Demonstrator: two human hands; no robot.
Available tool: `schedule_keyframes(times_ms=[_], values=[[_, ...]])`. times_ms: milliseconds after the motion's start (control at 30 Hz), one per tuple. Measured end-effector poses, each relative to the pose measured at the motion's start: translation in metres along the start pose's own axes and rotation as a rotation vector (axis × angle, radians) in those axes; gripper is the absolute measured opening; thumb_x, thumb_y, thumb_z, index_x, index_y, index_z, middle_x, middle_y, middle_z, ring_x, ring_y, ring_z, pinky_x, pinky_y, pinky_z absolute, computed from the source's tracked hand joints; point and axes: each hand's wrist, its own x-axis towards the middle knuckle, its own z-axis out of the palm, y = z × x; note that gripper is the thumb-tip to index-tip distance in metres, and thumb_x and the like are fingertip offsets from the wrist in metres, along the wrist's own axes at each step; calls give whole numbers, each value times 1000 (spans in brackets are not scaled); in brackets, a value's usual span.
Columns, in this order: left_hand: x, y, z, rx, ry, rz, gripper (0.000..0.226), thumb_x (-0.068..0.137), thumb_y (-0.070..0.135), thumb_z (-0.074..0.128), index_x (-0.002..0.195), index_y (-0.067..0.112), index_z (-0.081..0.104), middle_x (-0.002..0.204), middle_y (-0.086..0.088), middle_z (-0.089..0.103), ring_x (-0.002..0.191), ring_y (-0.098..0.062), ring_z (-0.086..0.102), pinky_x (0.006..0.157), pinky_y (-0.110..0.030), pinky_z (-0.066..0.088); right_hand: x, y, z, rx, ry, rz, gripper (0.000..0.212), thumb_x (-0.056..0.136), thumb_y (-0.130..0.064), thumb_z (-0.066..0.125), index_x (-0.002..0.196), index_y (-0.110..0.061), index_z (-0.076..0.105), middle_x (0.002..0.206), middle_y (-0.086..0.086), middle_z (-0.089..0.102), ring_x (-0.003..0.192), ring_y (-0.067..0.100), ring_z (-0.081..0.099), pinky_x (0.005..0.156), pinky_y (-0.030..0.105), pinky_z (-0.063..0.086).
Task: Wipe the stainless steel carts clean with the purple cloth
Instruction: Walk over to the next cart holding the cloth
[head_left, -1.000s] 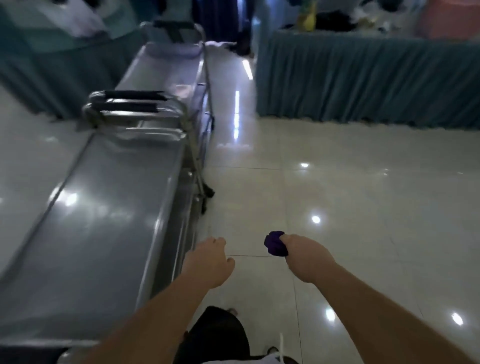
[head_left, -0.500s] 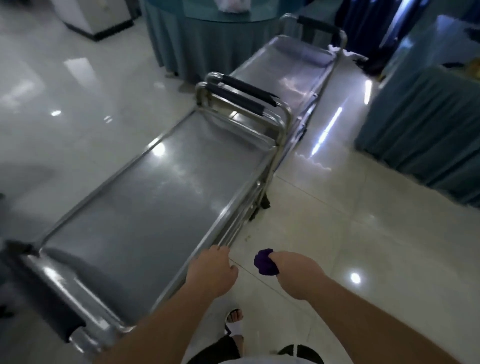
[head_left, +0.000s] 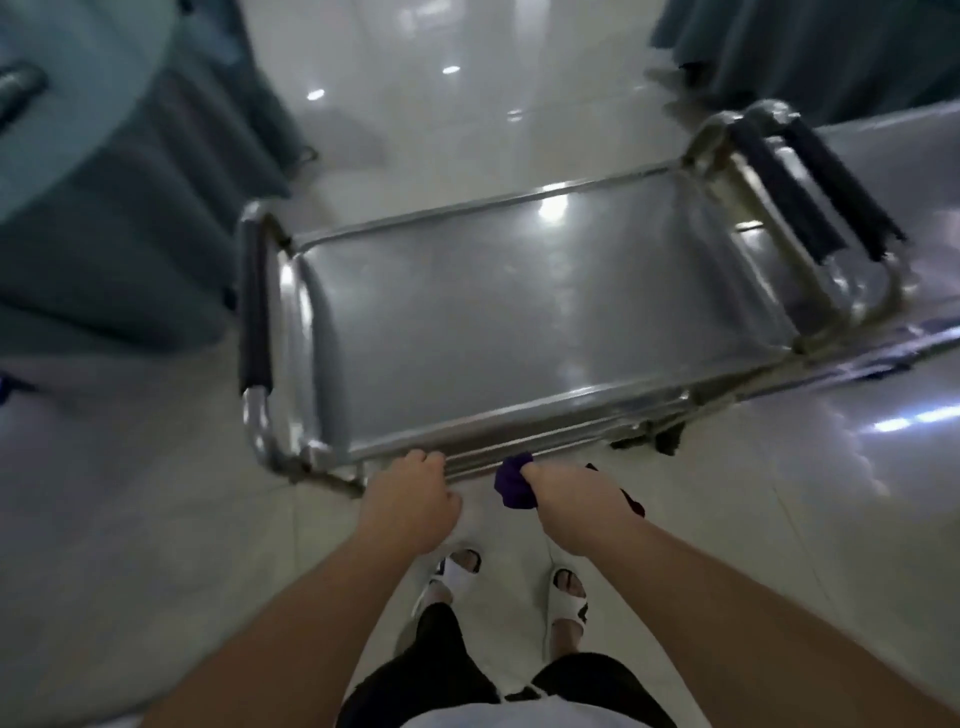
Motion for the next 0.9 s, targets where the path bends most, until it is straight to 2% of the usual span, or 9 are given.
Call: schedule_keyframes(times_ms=[133,267,367,467,567,700,900], values=[[-45,-9,29,-48,-43,-162,48,98,47,49,139,24,54,138,-1,56,125,-26,56,97,-43,49,2,1,14,-116,-28,-118,36,97,-4,53,131,-14,49,128,8,61,116,27,62,91,39,50],[-77,-24,62,-32,-76,-236,53,102,55,39,144,25,53,137,-1,57,124,-25,56,98,-43,46,1,-7,33,-154,-145,-133,40,102,-8,49,142,-11,44,139,12,57,126,30,57,100,39,45],[-83,-45,84,-33,-92,-260,54,103,58,35,140,26,56,134,0,60,122,-24,57,98,-43,45,6,-16,54,-157,-87,-108,31,102,-10,47,133,-15,51,126,11,62,109,32,64,87,43,50],[-77,-69,112,-46,-127,-257,55,102,60,33,140,27,55,134,2,61,122,-23,58,98,-43,44,22,-23,80,-186,-212,-66,40,100,-6,49,139,-11,43,131,12,60,118,31,61,87,39,45],[-61,-90,142,-56,-193,-235,57,103,60,32,144,26,52,138,1,59,126,-24,56,101,-44,43,39,-26,111,-161,-207,-6,41,98,-7,54,137,-11,43,129,11,60,115,28,61,79,33,39],[-40,-99,183,-52,-237,-226,57,103,58,34,146,25,51,141,-2,58,128,-26,56,102,-45,44,66,-22,154,8,-240,58,44,98,-8,56,140,-7,46,131,9,56,128,27,56,96,32,41],[10,-88,252,-56,-242,-220,59,103,59,36,149,25,50,140,-2,58,126,-27,56,101,-44,45,122,17,217,122,-165,56,30,102,-11,48,131,-13,53,125,9,62,114,27,62,92,33,46]])
